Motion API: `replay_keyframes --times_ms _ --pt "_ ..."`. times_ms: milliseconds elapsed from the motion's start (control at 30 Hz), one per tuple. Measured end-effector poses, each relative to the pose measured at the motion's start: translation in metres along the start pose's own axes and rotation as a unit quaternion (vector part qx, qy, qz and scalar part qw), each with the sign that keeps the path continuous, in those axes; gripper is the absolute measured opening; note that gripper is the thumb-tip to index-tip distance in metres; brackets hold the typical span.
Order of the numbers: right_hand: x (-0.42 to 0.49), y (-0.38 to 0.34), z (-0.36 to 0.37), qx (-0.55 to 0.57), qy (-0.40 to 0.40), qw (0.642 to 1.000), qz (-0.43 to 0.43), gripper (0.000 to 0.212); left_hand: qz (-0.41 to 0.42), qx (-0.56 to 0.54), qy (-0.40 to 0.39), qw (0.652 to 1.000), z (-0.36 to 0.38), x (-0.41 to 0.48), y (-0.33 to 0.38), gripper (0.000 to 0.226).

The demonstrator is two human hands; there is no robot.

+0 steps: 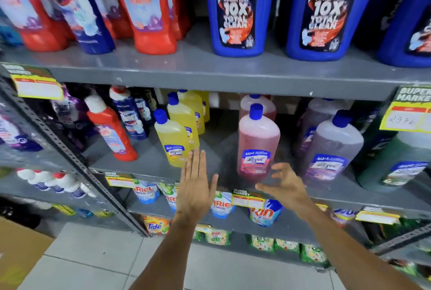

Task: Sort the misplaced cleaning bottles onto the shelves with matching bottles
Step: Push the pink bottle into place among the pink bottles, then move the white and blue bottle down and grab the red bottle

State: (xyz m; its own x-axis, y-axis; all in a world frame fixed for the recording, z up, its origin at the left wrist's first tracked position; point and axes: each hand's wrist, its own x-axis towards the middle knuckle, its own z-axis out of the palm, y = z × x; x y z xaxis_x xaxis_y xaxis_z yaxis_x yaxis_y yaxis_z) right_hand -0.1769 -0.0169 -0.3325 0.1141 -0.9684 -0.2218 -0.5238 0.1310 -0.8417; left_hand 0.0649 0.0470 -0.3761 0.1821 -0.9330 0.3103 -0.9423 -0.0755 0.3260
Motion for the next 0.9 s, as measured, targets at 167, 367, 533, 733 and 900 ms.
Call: replay_keyframes --times_ms 167,367,533,733,900 --pt "-0.02 -0.087 0.021 -0.013 -0.088 0.985 -0.145 0.042 -0.04 0.05 0.139 0.988 -0.098 0.013 -0.002 0.072" --pt "-0.041 -0.231 0.042 0.039 -0.114 0.934 -0.336 0.037 -0.048 0.119 0.227 0.965 -0.225 0.031 -0.043 0.071" --pt "-0.05 -0.329 0.069 0.065 -0.088 0.905 -0.412 0.038 -0.074 0.111 0.253 0.958 -0.296 0.055 -0.106 0.077" --pt "-0.041 -0.413 0.125 0.081 -0.014 0.895 -0.438 0.064 -0.06 0.104 0.151 0.981 -0.316 0.098 -0.186 0.084" --pt "-0.025 -0.454 0.16 0.1 0.099 0.9 -0.412 0.099 -0.027 0.111 0.135 0.984 -0.316 0.119 -0.223 0.088"
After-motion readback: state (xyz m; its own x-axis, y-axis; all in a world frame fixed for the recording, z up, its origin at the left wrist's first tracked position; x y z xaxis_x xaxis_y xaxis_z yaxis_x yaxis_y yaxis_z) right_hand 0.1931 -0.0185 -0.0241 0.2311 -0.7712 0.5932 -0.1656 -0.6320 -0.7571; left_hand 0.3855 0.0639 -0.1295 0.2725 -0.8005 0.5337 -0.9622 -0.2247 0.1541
